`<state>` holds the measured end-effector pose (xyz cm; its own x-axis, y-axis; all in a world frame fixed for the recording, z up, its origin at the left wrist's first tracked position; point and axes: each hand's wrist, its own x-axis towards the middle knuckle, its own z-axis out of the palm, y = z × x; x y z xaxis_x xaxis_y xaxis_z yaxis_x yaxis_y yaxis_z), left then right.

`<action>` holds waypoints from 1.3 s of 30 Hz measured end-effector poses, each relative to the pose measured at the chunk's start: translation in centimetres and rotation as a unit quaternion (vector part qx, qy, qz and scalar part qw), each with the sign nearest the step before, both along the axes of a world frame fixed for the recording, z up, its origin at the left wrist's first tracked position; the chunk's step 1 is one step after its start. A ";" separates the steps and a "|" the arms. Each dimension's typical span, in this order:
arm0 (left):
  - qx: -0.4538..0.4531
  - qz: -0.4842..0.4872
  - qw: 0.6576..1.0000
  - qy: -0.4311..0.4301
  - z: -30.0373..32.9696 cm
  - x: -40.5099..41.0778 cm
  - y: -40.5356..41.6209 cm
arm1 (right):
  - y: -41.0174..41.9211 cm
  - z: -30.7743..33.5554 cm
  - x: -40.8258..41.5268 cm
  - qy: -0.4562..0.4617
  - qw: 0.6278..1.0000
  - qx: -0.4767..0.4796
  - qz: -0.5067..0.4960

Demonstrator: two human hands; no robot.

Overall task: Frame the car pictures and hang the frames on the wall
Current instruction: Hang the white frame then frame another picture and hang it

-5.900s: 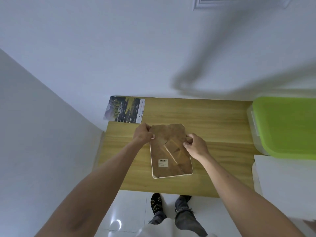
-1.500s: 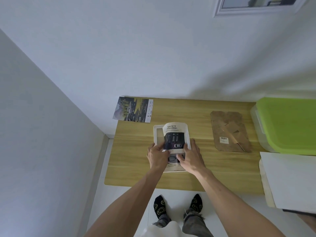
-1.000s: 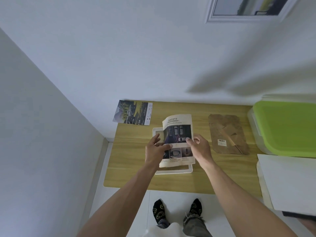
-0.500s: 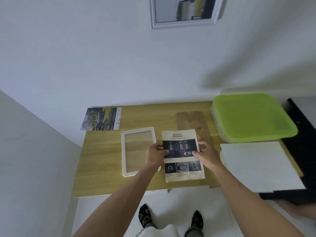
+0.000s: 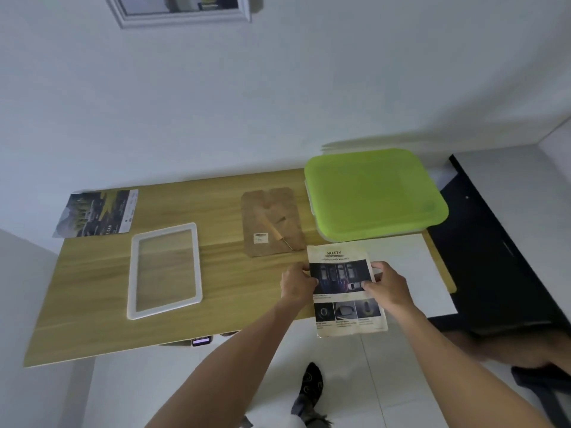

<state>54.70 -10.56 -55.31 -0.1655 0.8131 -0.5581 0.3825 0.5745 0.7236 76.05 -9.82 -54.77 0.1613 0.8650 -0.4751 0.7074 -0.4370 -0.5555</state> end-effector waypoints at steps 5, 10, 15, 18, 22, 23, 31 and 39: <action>0.006 0.002 1.000 0.023 -0.3 2.8 1.3 | 1.0 -1.7 2.0 -0.042 0.998 0.022 0.029; 0.043 -0.074 0.988 0.128 -0.6 3.5 0.9 | 1.1 -2.6 2.3 -0.141 0.984 0.057 0.096; 0.196 -0.310 0.881 0.298 -1.8 3.2 -0.9 | 0.4 -4.5 1.8 -0.220 0.932 0.193 0.213; 0.149 -0.430 0.831 0.321 -3.4 2.8 -1.3 | -0.1 -5.8 1.7 -0.230 0.920 0.191 0.253; 0.094 -0.456 0.824 0.322 -4.1 2.7 -0.9 | -0.3 -6.3 1.7 -0.224 0.926 0.177 0.248; 0.088 -0.457 0.826 0.319 -4.1 2.8 -0.9 | -0.3 -6.3 1.7 -0.223 0.926 0.174 0.248; 0.161 -0.400 0.855 0.289 -2.5 1.1 -0.4 | 0.7 -4.3 -0.6 -0.191 0.891 0.296 0.285; 0.211 -0.253 0.892 0.311 -0.1 -9.1 -0.3 | 2.3 -1.6 -10.8 -0.111 0.877 0.353 0.308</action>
<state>45.55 -10.83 -55.42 0.1109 0.9875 -0.1123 0.9177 -0.0584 0.3931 65.24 -7.47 -56.40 -0.4182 0.8864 0.1985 0.8132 0.4628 -0.3529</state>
